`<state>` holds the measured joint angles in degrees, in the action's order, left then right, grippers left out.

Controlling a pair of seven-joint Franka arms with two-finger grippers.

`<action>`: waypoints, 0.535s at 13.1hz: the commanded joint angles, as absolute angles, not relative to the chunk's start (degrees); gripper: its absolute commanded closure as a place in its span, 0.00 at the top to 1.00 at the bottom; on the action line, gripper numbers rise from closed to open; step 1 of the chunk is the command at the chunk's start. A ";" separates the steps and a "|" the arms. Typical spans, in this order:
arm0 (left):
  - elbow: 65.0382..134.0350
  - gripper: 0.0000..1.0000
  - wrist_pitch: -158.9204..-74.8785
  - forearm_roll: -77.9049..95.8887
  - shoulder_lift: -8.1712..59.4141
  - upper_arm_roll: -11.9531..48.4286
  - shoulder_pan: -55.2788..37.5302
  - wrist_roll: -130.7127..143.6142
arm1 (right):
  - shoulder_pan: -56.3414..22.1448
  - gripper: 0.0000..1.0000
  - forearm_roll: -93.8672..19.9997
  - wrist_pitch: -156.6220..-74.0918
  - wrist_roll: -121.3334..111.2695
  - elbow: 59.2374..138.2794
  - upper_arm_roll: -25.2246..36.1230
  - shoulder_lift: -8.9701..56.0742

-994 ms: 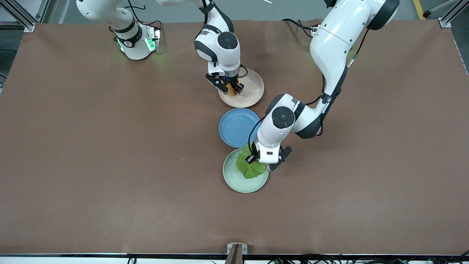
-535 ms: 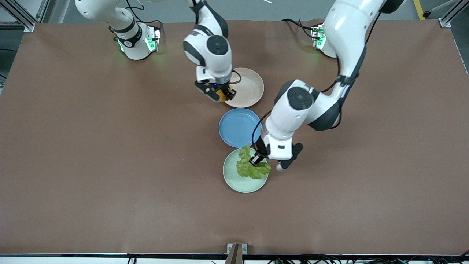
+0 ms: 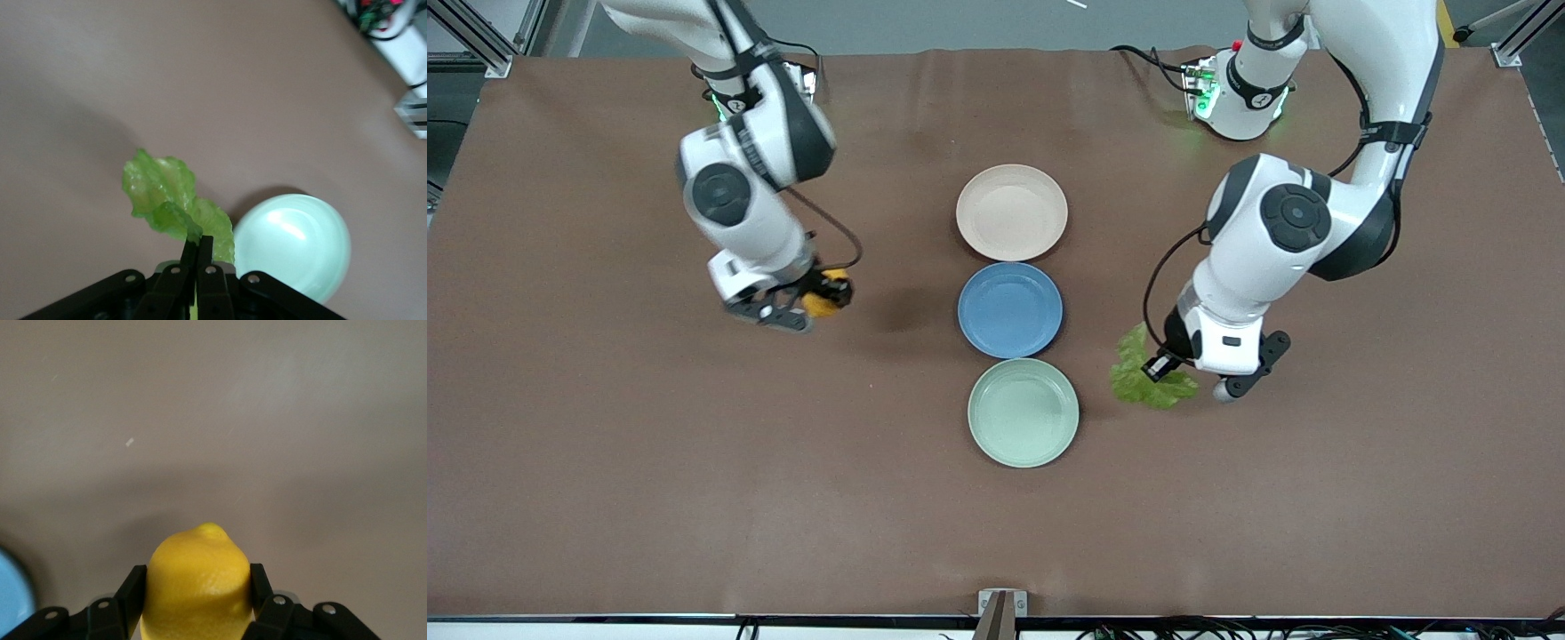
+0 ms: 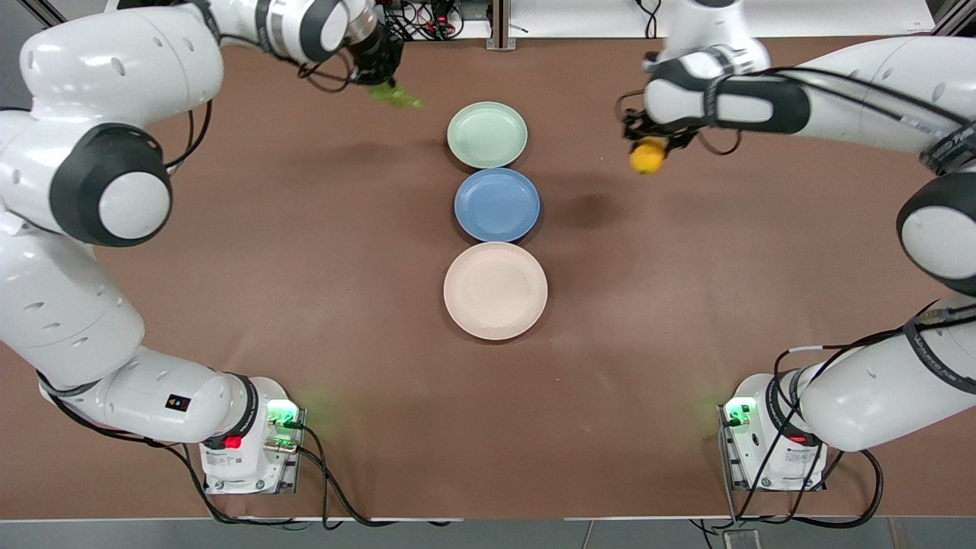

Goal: Pick lemon and lettuce from plates
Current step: 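Carry the lettuce and lemon off their plates onto the table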

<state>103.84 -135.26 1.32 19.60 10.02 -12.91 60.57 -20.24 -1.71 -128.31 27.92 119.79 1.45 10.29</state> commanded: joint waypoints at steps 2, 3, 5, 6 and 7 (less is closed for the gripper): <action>118.79 0.00 -146.48 0.88 15.30 15.63 -2.67 52.50 | -10.92 0.00 -1.41 -135.68 11.20 121.55 0.00 13.61; 121.79 0.00 -149.82 0.88 15.12 17.04 -0.20 50.47 | -9.51 0.00 -1.41 -139.44 8.38 123.47 0.00 14.41; 127.33 0.01 -157.55 0.79 15.47 18.54 2.98 47.82 | -7.74 0.00 -1.41 -147.18 4.33 127.42 0.00 16.42; 129.70 0.01 -160.63 0.79 15.64 18.46 3.51 46.25 | -6.95 0.00 -1.41 -149.22 2.48 128.31 0.00 17.65; 131.55 0.01 -162.23 0.79 15.73 18.54 4.56 44.84 | -6.16 0.00 -1.41 -150.20 0.81 128.58 0.00 18.62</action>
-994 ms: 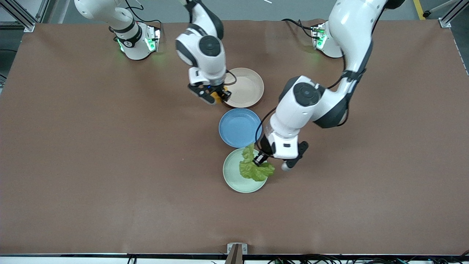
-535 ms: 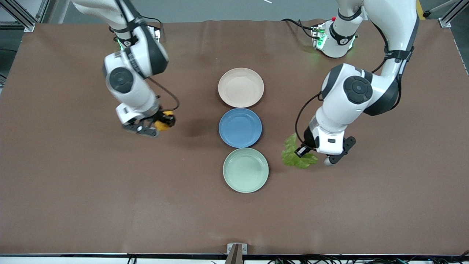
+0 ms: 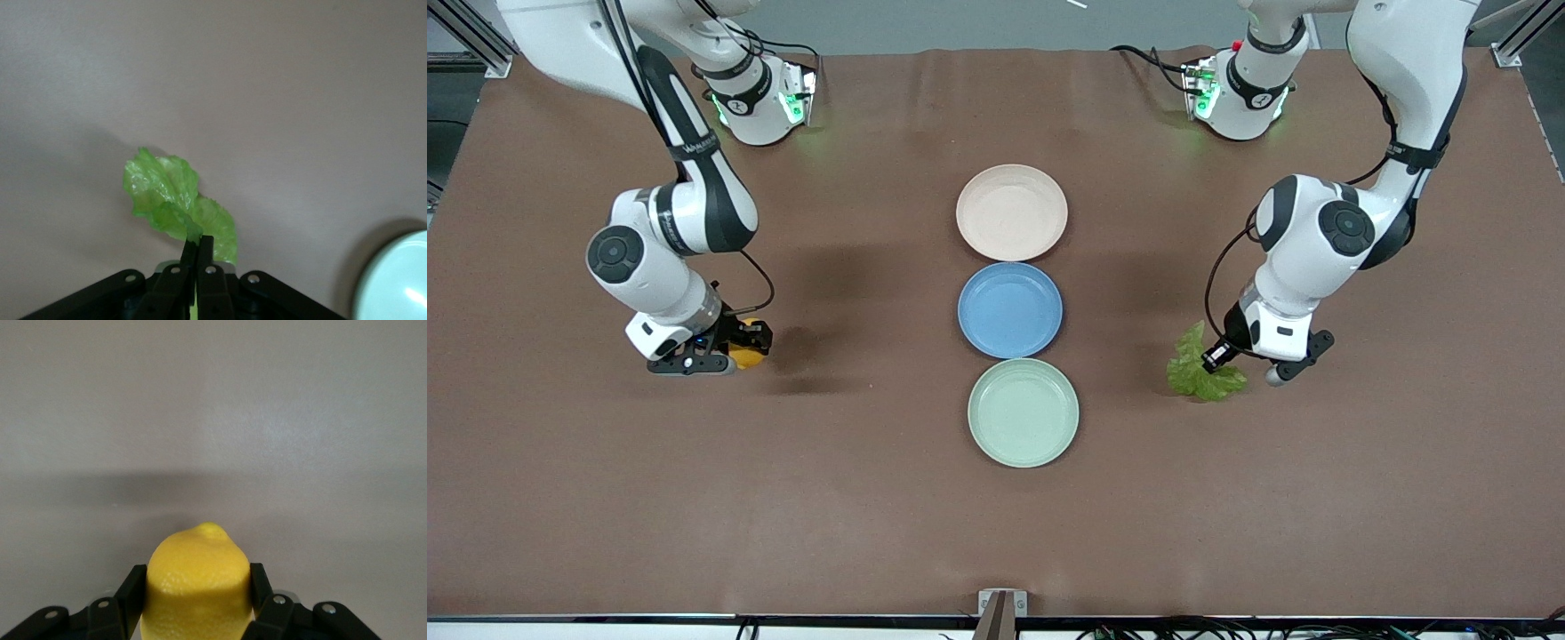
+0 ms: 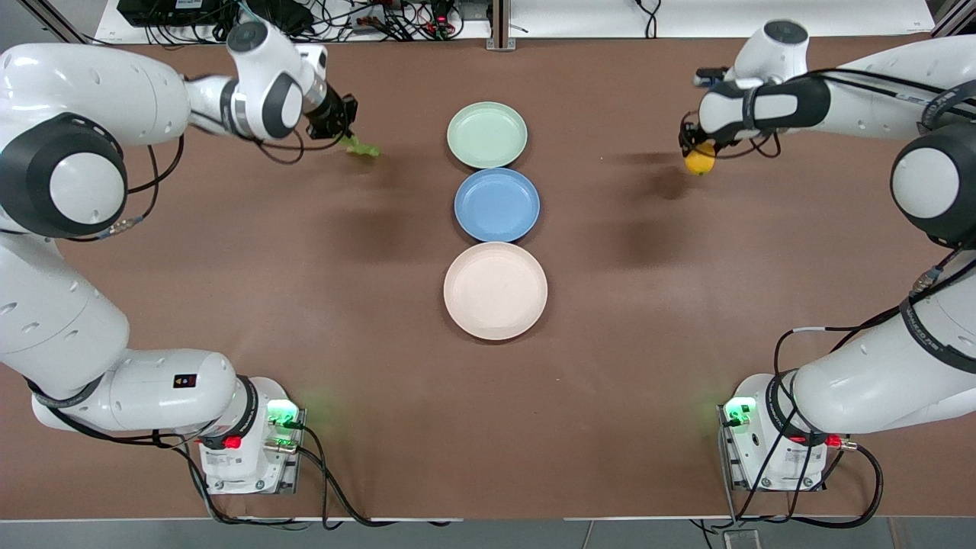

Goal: Pick lemon and lettuce from plates
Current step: 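Carry the lettuce and lemon off their plates onto the table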

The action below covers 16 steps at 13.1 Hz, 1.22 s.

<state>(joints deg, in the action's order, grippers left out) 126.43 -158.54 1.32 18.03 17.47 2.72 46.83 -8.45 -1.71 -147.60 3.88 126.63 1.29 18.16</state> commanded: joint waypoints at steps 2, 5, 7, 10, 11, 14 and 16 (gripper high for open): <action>134.46 0.01 -163.21 0.70 15.91 18.46 6.06 39.49 | -4.75 0.00 -1.41 -150.99 -2.71 128.67 -0.09 19.77; 136.93 0.01 -163.21 0.62 16.00 18.46 8.87 32.02 | -3.78 0.01 -1.49 -153.36 -5.62 129.28 -0.09 21.79; 137.02 0.01 -163.04 0.53 16.52 18.37 9.84 28.32 | -2.99 0.03 -1.49 -154.07 -8.16 129.55 -0.09 22.58; 137.02 0.04 -162.86 0.44 17.14 18.37 11.34 23.65 | -2.55 0.12 -1.49 -153.98 -9.93 129.55 -0.09 22.76; 137.02 0.16 -162.69 0.35 17.14 18.37 11.42 23.29 | -2.55 0.35 -1.49 -153.90 -9.93 129.46 -0.09 22.68; 136.58 1.00 -162.42 0.00 16.70 18.46 11.34 23.38 | -2.29 1.00 -1.76 -153.46 -9.67 128.76 -0.09 22.59; 135.97 1.00 -162.33 0.00 16.44 18.54 11.08 23.38 | -2.20 1.00 -1.76 -153.11 -9.41 127.45 -0.09 22.33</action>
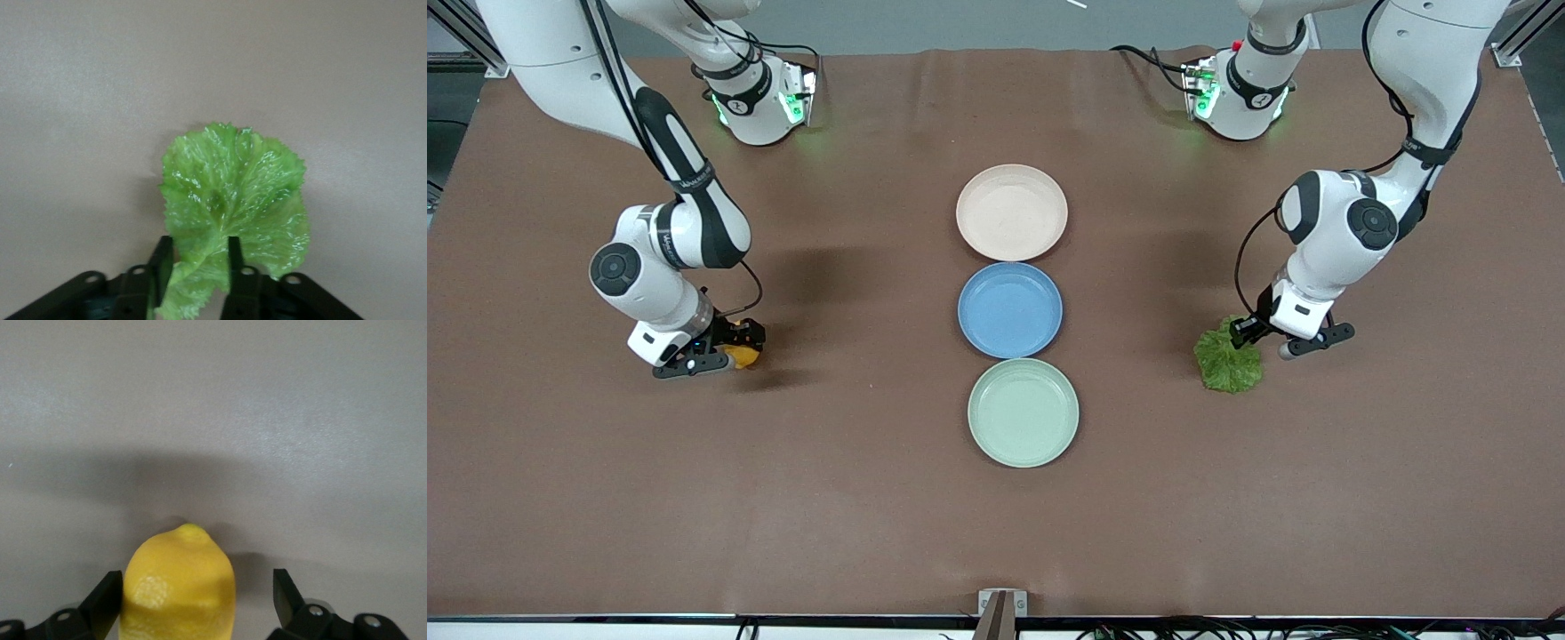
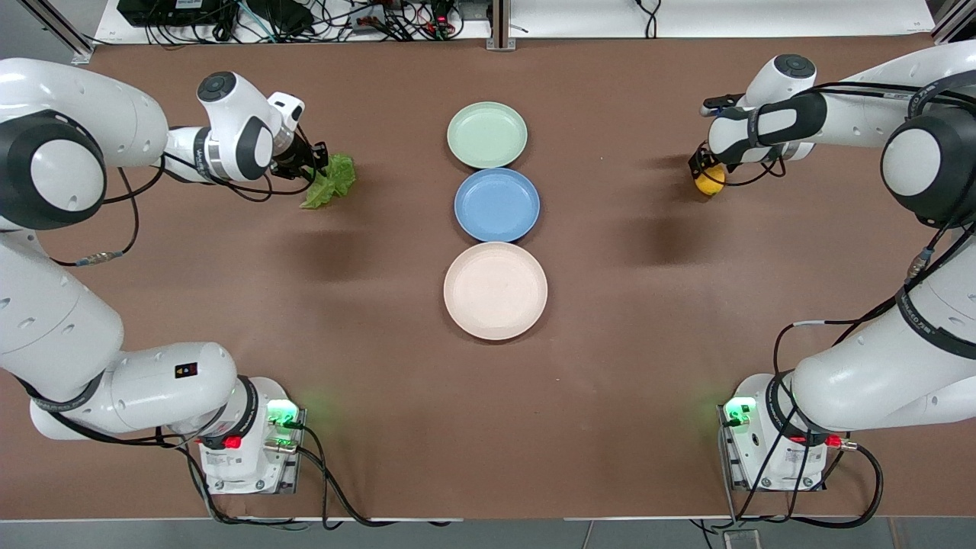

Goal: Pick lemon and lettuce from plates
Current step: 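Carry the lettuce and lemon off their plates onto the table, then open both grippers, releasing the lettuce and lemon, and lift away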

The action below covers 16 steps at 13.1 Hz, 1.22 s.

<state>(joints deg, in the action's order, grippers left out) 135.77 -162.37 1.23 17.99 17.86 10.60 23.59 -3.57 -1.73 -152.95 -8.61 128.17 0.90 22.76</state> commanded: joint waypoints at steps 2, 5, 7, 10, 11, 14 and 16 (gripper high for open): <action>135.27 1.00 -161.99 -0.96 16.17 18.54 11.07 22.33 | -2.11 1.00 -2.20 -151.10 -9.49 125.87 -0.09 21.45; 131.50 1.00 -151.13 -5.53 14.07 18.54 11.60 21.18 | -1.23 1.00 -2.29 -134.01 -8.97 115.27 -0.09 20.57; 126.76 1.00 -138.50 -5.54 11.18 18.63 11.60 18.13 | -0.62 1.00 -2.20 -121.70 -6.87 106.65 0.00 20.48; 119.11 1.00 -122.56 -4.57 7.66 18.63 11.69 14.34 | 0.79 1.00 -1.67 -106.04 -6.68 95.05 0.09 20.30; 116.13 1.00 -118.34 -4.40 6.78 18.63 11.69 13.89 | 0.97 1.00 -1.23 -101.82 -6.68 91.18 0.09 20.39; 104.72 1.00 -106.21 -1.68 6.68 18.46 11.69 13.80 | 0.53 1.00 2.52 -96.33 -6.59 84.92 0.18 20.74; 96.02 0.99 -97.60 -0.10 6.77 18.11 12.73 12.93 | 1.05 1.00 2.98 -95.98 -6.77 83.24 0.18 20.74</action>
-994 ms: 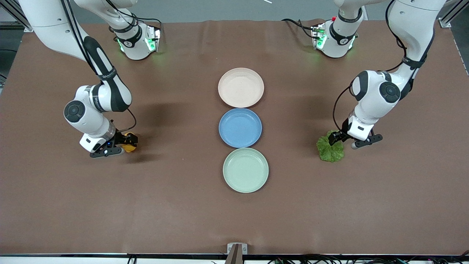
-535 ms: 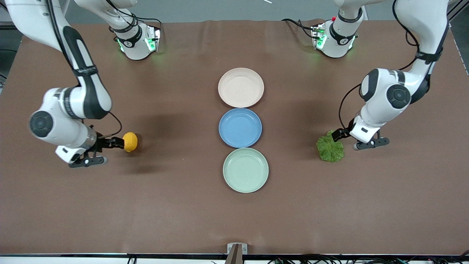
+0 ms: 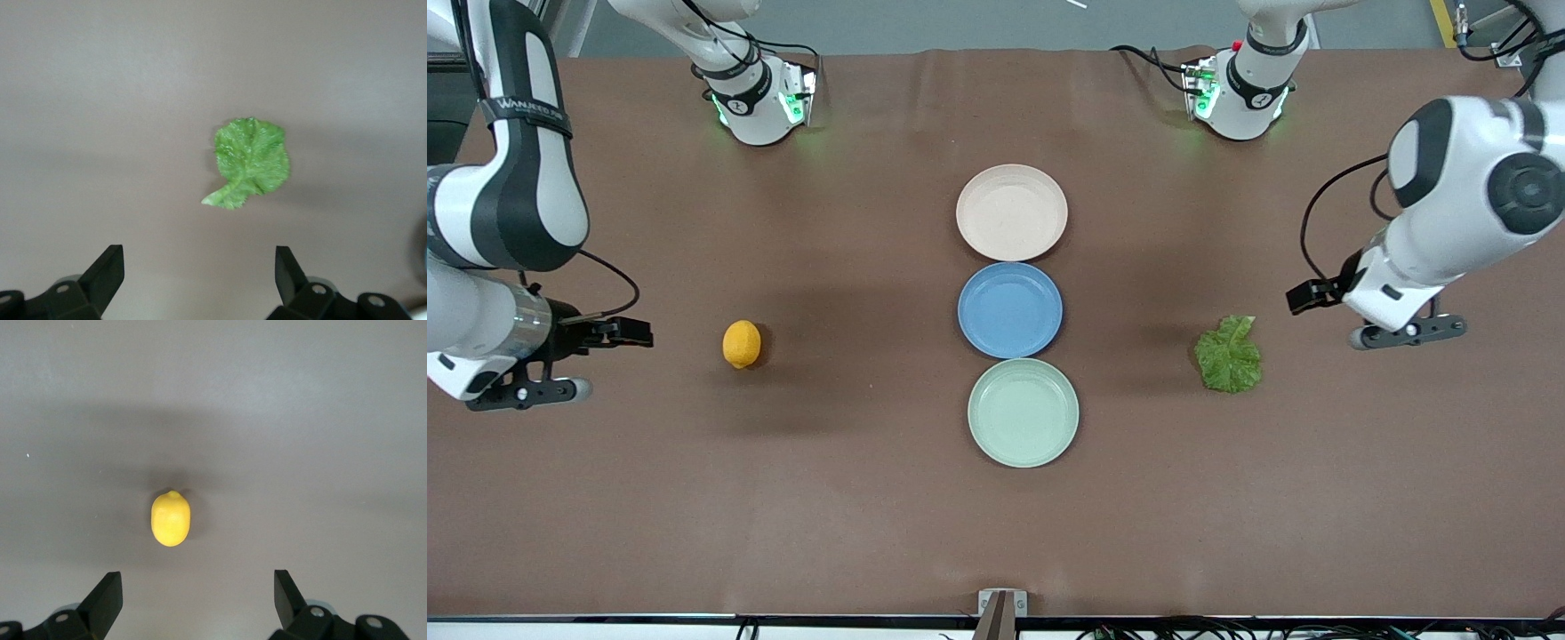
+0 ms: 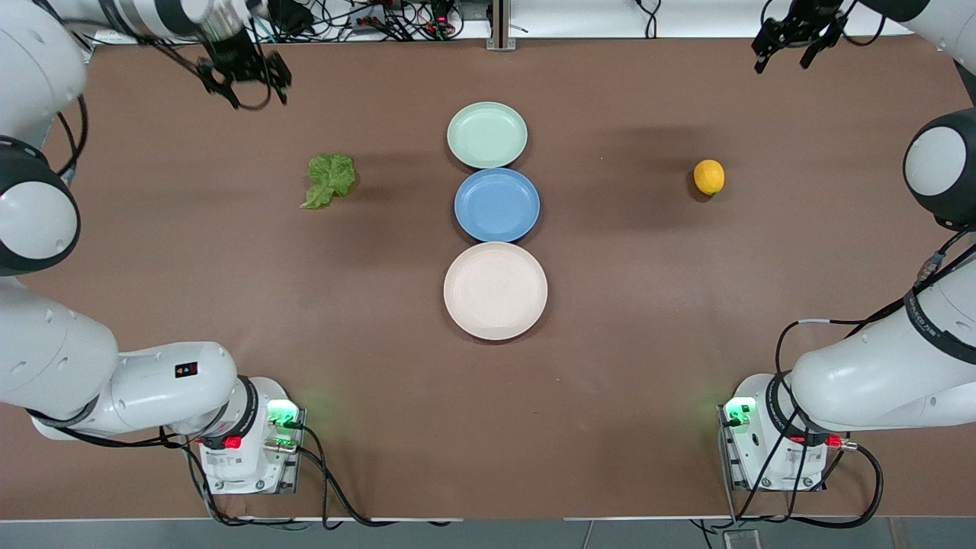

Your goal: Pick lemon and lettuce from plates

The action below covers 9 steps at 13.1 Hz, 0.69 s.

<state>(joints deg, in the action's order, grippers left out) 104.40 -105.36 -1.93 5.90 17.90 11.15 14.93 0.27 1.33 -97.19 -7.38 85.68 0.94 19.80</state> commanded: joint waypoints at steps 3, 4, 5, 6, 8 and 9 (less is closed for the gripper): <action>88.35 0.99 -87.83 1.40 6.24 18.11 15.89 7.32 | 1.14 1.00 2.56 -93.52 -6.59 81.12 0.18 20.74; 87.81 0.99 -86.15 2.45 5.28 18.11 16.95 6.08 | 1.06 1.00 2.46 -93.52 -6.59 81.47 0.18 20.74; 87.89 0.99 -85.96 3.24 4.14 18.11 17.92 5.63 | 0.88 1.00 2.37 -91.95 -6.42 81.47 0.18 20.66; 88.15 0.99 -85.78 3.60 2.91 18.11 18.36 5.63 | 0.70 1.00 2.55 -89.76 -6.50 81.47 0.18 20.48; 88.24 0.99 -84.55 3.60 1.76 18.02 18.11 5.54 | 0.97 1.00 2.20 -89.21 -6.50 81.47 0.18 19.08; 88.42 0.99 -84.03 3.69 1.06 17.84 17.84 5.62 | 0.79 1.00 2.20 -89.12 -6.50 81.74 0.18 17.77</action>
